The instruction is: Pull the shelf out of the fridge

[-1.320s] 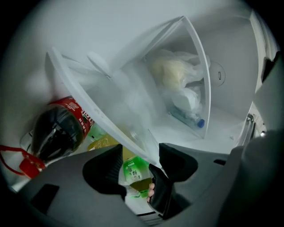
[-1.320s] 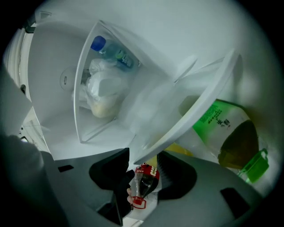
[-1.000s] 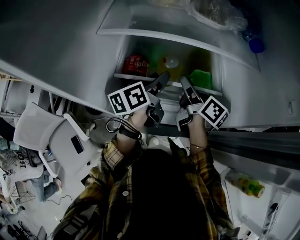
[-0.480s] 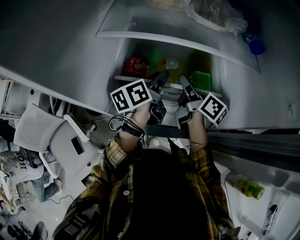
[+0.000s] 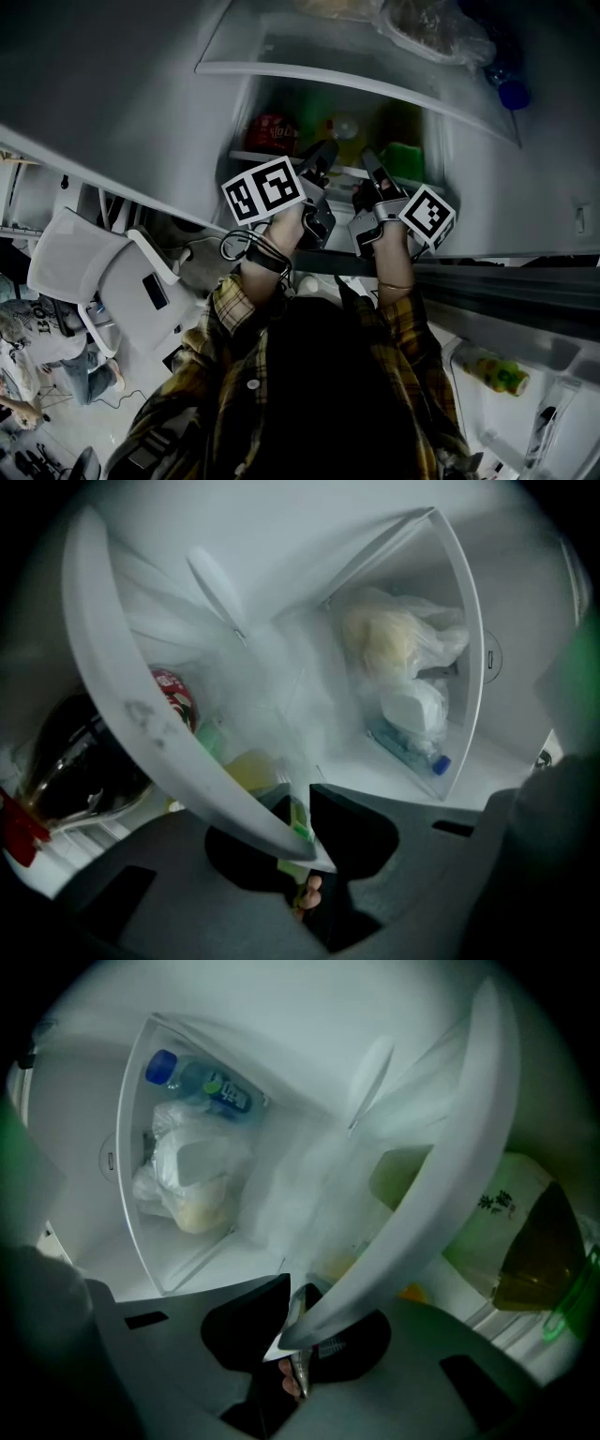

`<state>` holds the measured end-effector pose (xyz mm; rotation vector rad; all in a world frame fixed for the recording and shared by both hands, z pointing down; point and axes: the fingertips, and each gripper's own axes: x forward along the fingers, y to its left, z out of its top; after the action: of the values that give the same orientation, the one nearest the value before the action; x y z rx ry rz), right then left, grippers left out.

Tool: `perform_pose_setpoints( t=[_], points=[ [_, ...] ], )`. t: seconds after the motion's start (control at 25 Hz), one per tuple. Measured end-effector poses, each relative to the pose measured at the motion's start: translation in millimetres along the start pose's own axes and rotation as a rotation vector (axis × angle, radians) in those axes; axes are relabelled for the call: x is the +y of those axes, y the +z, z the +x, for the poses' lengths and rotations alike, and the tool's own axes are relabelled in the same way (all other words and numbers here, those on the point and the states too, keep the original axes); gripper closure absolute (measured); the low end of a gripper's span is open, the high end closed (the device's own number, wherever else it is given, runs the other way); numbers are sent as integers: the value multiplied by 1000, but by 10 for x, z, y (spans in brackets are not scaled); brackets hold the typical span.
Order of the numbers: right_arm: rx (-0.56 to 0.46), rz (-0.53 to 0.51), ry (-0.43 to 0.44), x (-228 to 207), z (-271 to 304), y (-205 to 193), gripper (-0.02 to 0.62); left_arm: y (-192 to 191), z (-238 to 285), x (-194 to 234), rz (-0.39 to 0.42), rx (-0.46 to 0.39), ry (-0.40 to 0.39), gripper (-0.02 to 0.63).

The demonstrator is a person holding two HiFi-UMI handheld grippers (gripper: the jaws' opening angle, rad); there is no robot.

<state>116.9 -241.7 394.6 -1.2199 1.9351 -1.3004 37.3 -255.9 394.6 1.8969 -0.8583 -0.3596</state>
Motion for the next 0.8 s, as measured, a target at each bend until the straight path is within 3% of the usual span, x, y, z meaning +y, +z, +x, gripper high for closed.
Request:
perform_pose_setpoints(
  t=[0.8],
  points=[
    [-1, 7, 7, 51, -98, -79, 531, -65, -113, -33, -1, 9, -9, 534]
  ],
)
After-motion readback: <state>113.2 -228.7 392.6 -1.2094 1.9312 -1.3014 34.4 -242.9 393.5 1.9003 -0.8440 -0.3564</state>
